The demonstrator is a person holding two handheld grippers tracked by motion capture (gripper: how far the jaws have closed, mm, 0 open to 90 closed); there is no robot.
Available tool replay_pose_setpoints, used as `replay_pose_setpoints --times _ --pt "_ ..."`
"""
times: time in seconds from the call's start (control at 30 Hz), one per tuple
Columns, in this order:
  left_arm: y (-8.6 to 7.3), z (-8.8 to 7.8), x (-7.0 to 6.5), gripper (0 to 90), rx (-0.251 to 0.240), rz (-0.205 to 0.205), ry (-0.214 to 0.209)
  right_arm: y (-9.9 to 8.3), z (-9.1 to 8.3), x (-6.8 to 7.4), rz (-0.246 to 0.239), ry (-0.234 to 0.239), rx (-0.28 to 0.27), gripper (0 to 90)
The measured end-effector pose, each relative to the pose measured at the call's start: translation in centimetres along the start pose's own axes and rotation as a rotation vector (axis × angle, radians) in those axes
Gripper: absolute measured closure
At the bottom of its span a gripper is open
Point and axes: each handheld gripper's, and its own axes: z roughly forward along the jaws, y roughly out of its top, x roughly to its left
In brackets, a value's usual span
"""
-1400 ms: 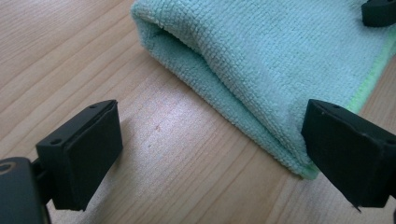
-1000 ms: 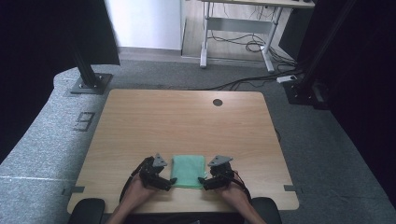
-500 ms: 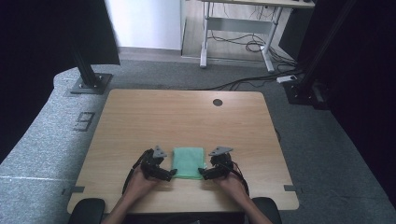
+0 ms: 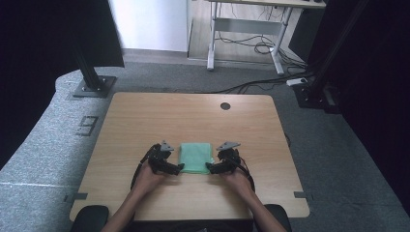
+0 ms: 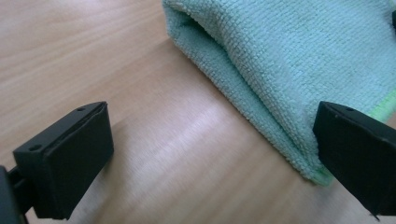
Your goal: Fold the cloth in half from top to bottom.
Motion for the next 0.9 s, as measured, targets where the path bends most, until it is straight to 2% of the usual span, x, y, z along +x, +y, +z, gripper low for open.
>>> replay_pose_setpoints --times 0.57,0.67,0.9 --pt "2.4 2.0 2.7 0.0 -0.003 -0.04 0.036 2.0 2.0 -2.1 0.029 -0.036 -0.013 7.8" --pt "3.0 2.5 3.2 0.0 -0.003 -0.054 0.046 2.4 2.5 -2.8 0.047 -0.047 -0.019 7.7" --pt "3.6 3.0 3.6 0.0 -0.002 -0.06 0.054 2.8 3.1 -3.7 0.075 -0.057 -0.031 7.6"
